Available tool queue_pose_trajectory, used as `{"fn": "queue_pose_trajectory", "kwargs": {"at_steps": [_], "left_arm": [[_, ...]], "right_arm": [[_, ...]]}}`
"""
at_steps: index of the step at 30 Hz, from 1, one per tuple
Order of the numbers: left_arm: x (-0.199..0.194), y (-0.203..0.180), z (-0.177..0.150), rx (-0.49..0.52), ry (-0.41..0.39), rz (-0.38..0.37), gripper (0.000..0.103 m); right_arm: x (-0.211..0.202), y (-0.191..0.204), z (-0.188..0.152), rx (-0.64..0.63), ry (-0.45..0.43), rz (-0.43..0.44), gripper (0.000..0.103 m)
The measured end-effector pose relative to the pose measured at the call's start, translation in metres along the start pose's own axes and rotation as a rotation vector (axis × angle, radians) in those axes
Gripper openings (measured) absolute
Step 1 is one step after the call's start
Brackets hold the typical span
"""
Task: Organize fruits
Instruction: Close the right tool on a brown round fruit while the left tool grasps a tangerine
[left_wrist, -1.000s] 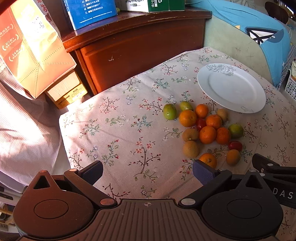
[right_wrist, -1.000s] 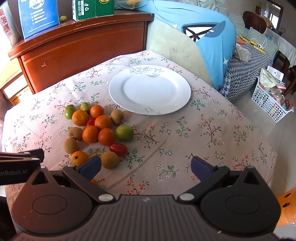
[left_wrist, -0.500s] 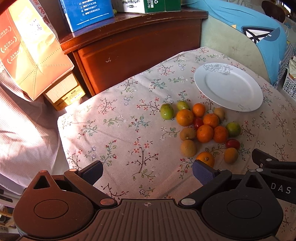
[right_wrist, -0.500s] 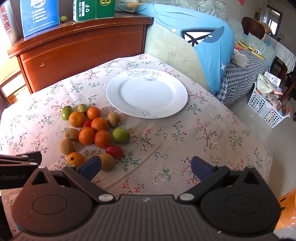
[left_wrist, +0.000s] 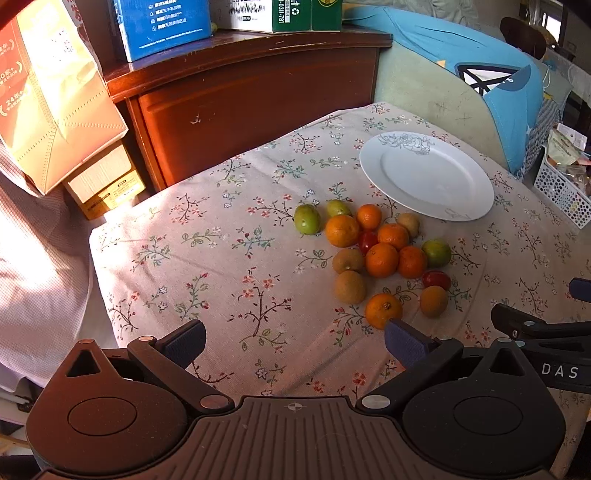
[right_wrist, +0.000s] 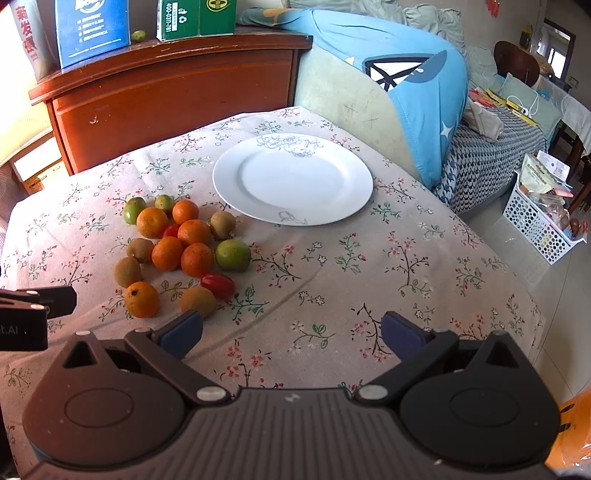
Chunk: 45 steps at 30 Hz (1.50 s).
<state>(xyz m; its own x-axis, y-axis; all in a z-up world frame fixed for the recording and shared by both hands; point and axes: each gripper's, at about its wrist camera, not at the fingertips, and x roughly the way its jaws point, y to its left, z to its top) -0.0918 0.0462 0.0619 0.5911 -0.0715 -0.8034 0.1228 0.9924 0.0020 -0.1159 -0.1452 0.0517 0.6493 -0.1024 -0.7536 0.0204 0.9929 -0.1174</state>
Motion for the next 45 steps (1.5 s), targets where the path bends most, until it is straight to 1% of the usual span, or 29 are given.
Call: {"fn": "queue_pose_trajectory", "kwargs": {"at_steps": [4,8,10,12,15,18,22,24,25,26,27,28,29,30,32,34,36,37,38,39,42,43,44,45], "left_arm": [[0.001,-0.003,-0.007,0.013,0.000,-0.019,0.102],[0.003,-0.010,-0.017,0.040,0.004,-0.030,0.101],[0.005,-0.014,-0.023,0.048,0.019,-0.046,0.101],[0.005,-0.020,-0.026,0.064,0.014,-0.066,0.101],[0.004,-0.032,-0.029,0.114,-0.002,-0.110,0.098],[0.005,-0.043,-0.033,0.159,-0.018,-0.137,0.096],[0.011,-0.054,-0.037,0.194,-0.027,-0.163,0.094],[0.014,-0.058,-0.038,0.207,-0.030,-0.168,0.094],[0.016,-0.059,-0.039,0.215,-0.032,-0.165,0.091],[0.017,-0.060,-0.039,0.220,-0.030,-0.161,0.085],[0.020,-0.061,-0.039,0.220,-0.023,-0.159,0.081],[0.022,-0.061,-0.039,0.214,-0.018,-0.165,0.073],[0.023,-0.060,-0.039,0.209,-0.015,-0.172,0.069],[0.025,-0.059,-0.039,0.204,-0.014,-0.179,0.068],[0.027,-0.059,-0.039,0.201,-0.016,-0.189,0.060],[0.029,-0.059,-0.040,0.195,-0.014,-0.201,0.055],[0.030,-0.059,-0.040,0.187,-0.016,-0.221,0.052],[0.031,-0.059,-0.040,0.185,-0.018,-0.229,0.047],[0.032,-0.060,-0.040,0.184,-0.020,-0.231,0.043],[0.032,-0.060,-0.040,0.183,-0.020,-0.229,0.041],[0.033,-0.059,-0.040,0.177,-0.029,-0.235,0.037],[0.032,-0.059,-0.040,0.179,-0.032,-0.240,0.032],[0.032,-0.059,-0.040,0.182,-0.035,-0.241,0.030],[0.031,-0.058,-0.040,0.183,-0.038,-0.236,0.030]], "right_arm": [[0.001,-0.008,-0.007,0.011,-0.002,0.020,0.098],[0.006,-0.016,-0.016,0.043,0.017,0.066,0.081],[0.008,-0.018,-0.019,0.044,0.022,0.074,0.076],[0.009,-0.021,-0.021,0.048,0.027,0.089,0.064],[0.009,-0.025,-0.022,0.070,0.024,0.137,0.058],[0.008,-0.030,-0.021,0.097,0.014,0.177,0.054],[0.008,-0.031,-0.019,0.112,0.006,0.208,0.054],[0.009,-0.033,-0.019,0.129,0.007,0.220,0.058],[0.009,-0.033,-0.019,0.134,0.010,0.225,0.059],[0.009,-0.033,-0.018,0.131,0.008,0.229,0.059],[0.010,-0.033,-0.018,0.126,0.006,0.232,0.059],[0.010,-0.032,-0.018,0.121,0.005,0.238,0.059],[0.011,-0.031,-0.018,0.120,0.007,0.246,0.059],[0.012,-0.031,-0.017,0.119,0.012,0.259,0.059],[0.015,-0.028,-0.016,0.113,0.019,0.285,0.058],[0.018,-0.025,-0.015,0.096,0.015,0.299,0.056],[0.021,-0.020,-0.013,0.080,0.015,0.315,0.051],[0.024,-0.019,-0.012,0.077,0.017,0.328,0.049],[0.026,-0.017,-0.011,0.077,0.023,0.342,0.043],[0.029,-0.016,-0.010,0.079,0.030,0.355,0.039],[0.036,-0.013,-0.008,0.083,0.039,0.381,0.037],[0.037,-0.012,-0.008,0.080,0.040,0.387,0.036],[0.039,-0.011,-0.007,0.077,0.042,0.392,0.034],[0.041,-0.010,-0.007,0.074,0.044,0.397,0.033]]}}
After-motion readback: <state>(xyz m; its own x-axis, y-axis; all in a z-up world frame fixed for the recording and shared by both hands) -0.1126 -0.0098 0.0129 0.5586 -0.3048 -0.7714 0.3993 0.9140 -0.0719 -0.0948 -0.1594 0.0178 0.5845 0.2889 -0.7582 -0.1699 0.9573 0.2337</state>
